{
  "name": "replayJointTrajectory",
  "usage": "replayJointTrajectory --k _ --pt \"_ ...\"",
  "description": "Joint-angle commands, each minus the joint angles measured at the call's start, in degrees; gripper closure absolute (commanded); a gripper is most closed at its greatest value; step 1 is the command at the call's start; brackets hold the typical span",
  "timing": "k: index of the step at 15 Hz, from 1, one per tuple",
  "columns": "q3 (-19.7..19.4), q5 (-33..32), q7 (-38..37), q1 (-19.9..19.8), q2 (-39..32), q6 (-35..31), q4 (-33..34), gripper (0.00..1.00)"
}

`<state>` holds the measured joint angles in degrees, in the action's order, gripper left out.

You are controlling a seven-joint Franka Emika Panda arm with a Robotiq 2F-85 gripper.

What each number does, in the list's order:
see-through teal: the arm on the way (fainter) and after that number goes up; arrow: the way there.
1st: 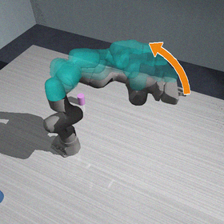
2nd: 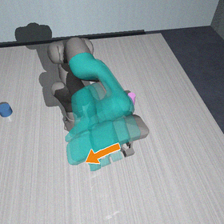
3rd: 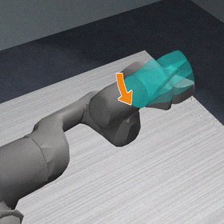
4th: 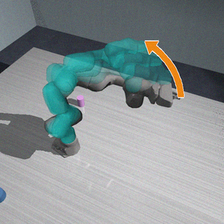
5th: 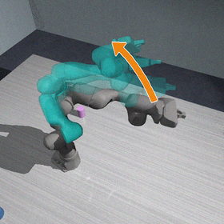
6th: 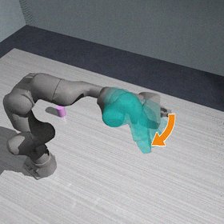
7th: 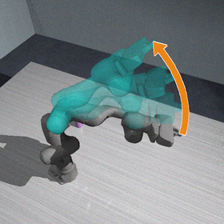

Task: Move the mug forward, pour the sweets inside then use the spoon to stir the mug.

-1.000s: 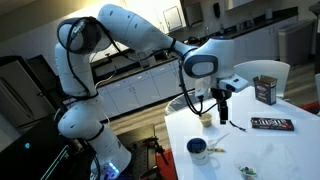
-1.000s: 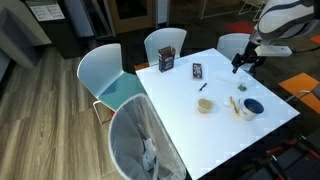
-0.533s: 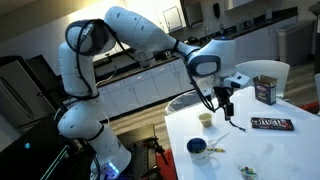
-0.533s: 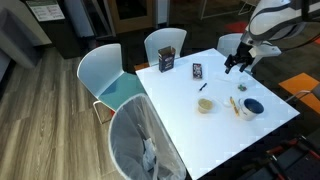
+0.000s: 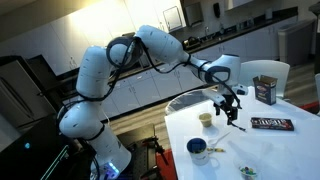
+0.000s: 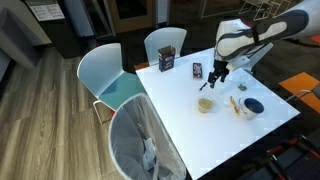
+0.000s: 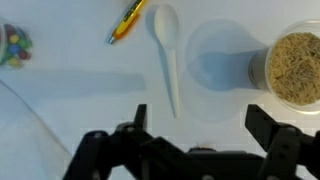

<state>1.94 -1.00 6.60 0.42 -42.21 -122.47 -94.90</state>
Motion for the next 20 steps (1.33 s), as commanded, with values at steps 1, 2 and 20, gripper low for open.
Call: replayJointTrajectory --k 1,2,20 --pt "-0.4 -3.7 2.7 1.1 -6.6 5.1 7.5 0.0" --pt "-0.3 -4.4 3.4 1.1 -7.7 5.0 8.3 0.0" --pt "1.0 -4.9 10.3 -1.3 -14.0 1.3 10.8 0.34"
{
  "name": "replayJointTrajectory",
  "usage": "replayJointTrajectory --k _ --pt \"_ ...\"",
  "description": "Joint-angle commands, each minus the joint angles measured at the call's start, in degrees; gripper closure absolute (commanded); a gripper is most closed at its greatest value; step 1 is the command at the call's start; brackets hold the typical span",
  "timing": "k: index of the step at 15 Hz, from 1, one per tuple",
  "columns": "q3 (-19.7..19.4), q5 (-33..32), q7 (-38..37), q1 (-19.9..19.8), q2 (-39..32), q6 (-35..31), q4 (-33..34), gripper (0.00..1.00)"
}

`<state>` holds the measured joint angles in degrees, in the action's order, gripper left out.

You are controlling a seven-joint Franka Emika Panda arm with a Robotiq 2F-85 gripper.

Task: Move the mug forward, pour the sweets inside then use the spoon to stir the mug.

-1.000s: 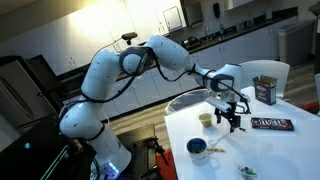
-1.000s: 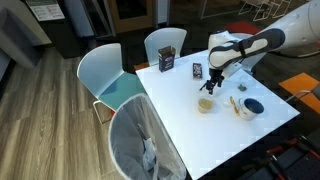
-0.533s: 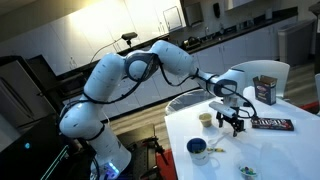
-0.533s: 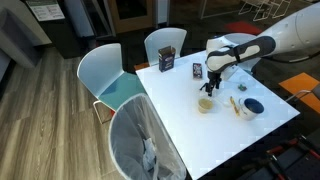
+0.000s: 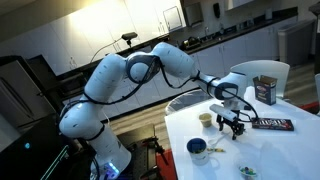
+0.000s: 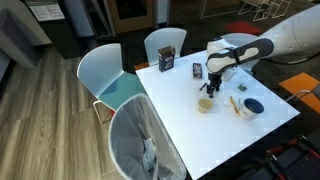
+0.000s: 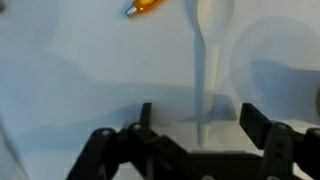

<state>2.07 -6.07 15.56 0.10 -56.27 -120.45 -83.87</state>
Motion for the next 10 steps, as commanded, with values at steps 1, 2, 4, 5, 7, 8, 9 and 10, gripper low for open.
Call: replayJointTrajectory --k 1,2,4,5,7,8,9,10 --pt "0.9 0.3 1.3 -1.2 0.1 -0.8 -0.3 0.41" --pt "0.9 0.3 1.3 -1.3 0.1 -1.0 -0.2 0.5" --pt "1.0 0.4 1.3 -1.6 0.2 -1.1 -0.2 0.64" --pt "1.0 0.4 1.3 -1.8 0.3 -1.1 -0.3 0.72" --pt "1.1 0.5 1.2 -1.9 0.4 -1.0 -0.3 0.87" --pt "1.1 0.4 1.0 -1.7 0.4 -0.8 -0.1 0.93" --pt "1.0 0.4 0.8 -1.6 0.4 -0.7 -0.1 0.99" --pt "0.9 0.3 0.6 -1.5 0.4 -0.3 0.0 1.0"
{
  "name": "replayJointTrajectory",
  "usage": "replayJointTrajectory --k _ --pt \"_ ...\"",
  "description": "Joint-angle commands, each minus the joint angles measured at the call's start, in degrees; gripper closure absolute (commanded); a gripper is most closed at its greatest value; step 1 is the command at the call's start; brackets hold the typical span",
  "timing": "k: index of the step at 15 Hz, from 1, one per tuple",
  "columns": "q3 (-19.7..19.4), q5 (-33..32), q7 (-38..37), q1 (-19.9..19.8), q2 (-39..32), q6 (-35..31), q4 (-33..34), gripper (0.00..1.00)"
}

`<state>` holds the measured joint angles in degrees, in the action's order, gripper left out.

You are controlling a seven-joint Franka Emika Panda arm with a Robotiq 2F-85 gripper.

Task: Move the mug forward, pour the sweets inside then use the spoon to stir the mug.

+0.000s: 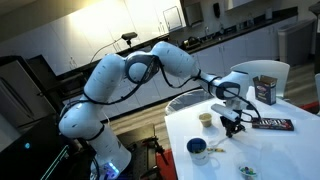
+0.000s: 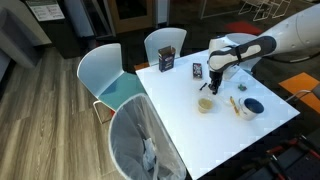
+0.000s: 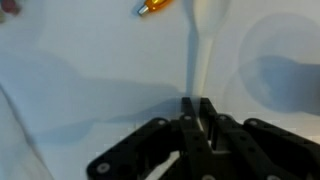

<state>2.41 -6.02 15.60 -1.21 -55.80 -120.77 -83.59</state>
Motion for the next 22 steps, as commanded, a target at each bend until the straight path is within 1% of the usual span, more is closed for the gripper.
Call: replayJointTrajectory --k 1,2,4,5,7,9,12,15,19,22 --pt "0.4 0.2 0.1 0.0 0.0 0.4 -0.2 1.0" --pt "0.1 -0.1 -0.5 0.4 0.3 0.9 -0.4 0.98" --pt "-0.3 -0.4 -1.8 1.1 1.7 0.8 -1.8 0.98" --pt "-0.5 -0.7 -2.7 1.5 3.9 -0.7 -4.2 0.98" --pt "-0.9 -0.8 -5.5 2.2 8.7 -5.3 -9.9 0.98" --pt "-1.8 -1.2 -9.5 3.2 13.6 -12.4 -15.2 0.98" --pt "-4.6 -2.1 -17.3 5.7 20.5 -20.4 -22.9 0.98" --pt "-9.1 -4.7 -28.1 9.6 28.2 -24.1 -31.0 0.98" --pt "-15.7 -12.8 -45.4 15.2 39.0 -24.6 -42.6 0.98" --pt "-24.6 -19.8 -58.7 23.4 47.0 -22.9 -50.4 0.98"
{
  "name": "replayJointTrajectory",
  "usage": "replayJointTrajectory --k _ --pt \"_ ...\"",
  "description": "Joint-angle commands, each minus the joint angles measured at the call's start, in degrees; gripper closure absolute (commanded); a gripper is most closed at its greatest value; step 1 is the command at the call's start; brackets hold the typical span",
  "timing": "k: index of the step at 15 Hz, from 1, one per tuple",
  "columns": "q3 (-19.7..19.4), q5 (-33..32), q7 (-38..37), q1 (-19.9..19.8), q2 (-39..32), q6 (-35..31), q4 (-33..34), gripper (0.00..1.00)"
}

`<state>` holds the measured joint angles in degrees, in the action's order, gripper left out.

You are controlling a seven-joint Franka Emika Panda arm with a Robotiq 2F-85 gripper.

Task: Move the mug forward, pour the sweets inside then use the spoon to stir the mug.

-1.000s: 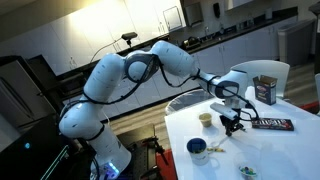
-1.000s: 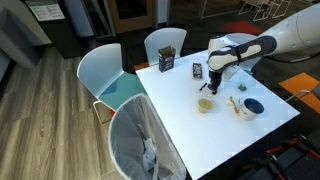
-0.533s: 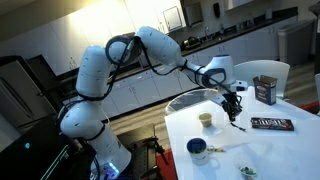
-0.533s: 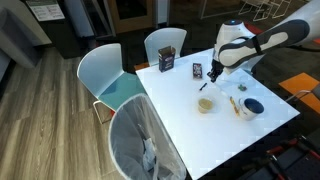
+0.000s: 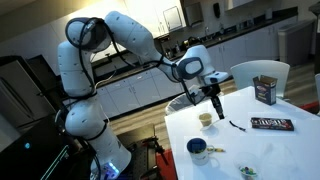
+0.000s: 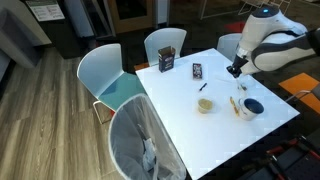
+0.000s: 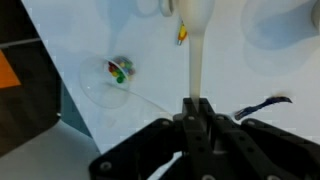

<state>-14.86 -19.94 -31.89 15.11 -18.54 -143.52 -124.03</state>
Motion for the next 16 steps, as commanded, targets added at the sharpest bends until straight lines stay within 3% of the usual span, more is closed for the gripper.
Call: replayJointTrajectory --k 1,2,3,6,7,8,9,10,14,15,16 --pt "-10.7 -9.0 -15.7 10.1 12.3 0.9 -11.9 0.98" --pt "-13.9 -12.6 -20.4 12.9 14.6 2.2 -13.3 0.98" --pt "-2.6 -10.0 -14.7 1.7 8.4 1.1 -7.9 0.91" --pt "-4.2 -12.6 -19.0 2.6 13.5 1.4 -12.1 0.91" --pt "-4.1 -12.6 -18.9 2.5 13.9 1.4 -12.4 0.98" --pt "-3.3 -16.4 -25.3 2.2 13.3 4.0 -11.2 0.98" --pt "-9.0 -19.6 -31.2 8.3 13.6 5.6 -10.8 0.98" --pt "-7.6 -22.1 -35.4 7.5 14.0 7.2 -10.8 0.98" --pt "-5.7 -29.2 -53.6 10.6 13.7 16.8 -10.3 0.98" --pt "2.8 -30.5 -57.8 3.5 13.7 20.1 -9.9 0.98" --pt "4.5 -30.8 -61.7 3.3 13.2 22.7 -9.8 0.98"
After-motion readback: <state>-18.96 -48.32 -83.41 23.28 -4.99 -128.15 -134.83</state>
